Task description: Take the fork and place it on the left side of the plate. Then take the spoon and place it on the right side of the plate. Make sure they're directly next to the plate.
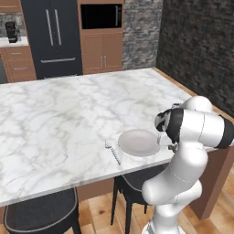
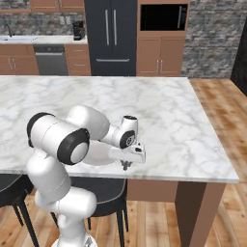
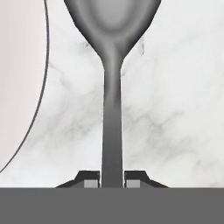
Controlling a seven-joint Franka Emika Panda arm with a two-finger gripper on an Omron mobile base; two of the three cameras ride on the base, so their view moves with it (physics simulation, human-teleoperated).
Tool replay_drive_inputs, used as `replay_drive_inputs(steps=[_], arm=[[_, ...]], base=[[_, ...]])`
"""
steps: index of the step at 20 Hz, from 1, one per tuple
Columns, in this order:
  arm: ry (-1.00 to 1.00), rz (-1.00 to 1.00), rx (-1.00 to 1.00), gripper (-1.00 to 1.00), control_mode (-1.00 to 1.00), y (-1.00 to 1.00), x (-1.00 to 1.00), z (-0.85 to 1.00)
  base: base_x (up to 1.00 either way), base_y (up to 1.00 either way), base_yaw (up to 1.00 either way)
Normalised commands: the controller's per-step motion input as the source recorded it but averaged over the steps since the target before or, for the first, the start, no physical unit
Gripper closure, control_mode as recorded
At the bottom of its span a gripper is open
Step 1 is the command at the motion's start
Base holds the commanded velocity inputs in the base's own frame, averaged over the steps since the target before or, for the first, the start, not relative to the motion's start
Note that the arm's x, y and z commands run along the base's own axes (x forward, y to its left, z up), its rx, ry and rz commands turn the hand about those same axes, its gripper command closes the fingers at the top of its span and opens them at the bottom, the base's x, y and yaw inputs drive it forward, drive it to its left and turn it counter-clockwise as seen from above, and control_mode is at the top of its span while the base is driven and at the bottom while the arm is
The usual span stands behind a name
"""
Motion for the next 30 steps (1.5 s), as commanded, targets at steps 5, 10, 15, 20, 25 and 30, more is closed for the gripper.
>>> replay_drive_inputs(steps=[5, 10, 15, 20, 25, 30], arm=[[-0.01, 0.00, 0.00, -1.00, -1.00, 0.00, 0.00, -0.19], [-0.03, 0.00, 0.00, -1.00, -1.00, 0.00, 0.00, 0.00], [-0.07, 0.00, 0.00, -1.00, -1.00, -0.01, -0.13, 0.25], [-0.11, 0.00, 0.00, -1.00, -1.00, -0.03, -0.38, 0.72], [-0.04, 0.01, 0.00, -1.00, -1.00, 0.07, -0.56, 0.86], [0.00, 0.02, 0.00, -1.00, -1.00, 0.34, -0.61, 0.84]], base=[[0.00, 0.00, 0.00], [0.00, 0.00, 0.00], [0.00, 0.00, 0.00], [0.00, 0.00, 0.00], [0.00, 0.00, 0.00], [0.00, 0.00, 0.00]])
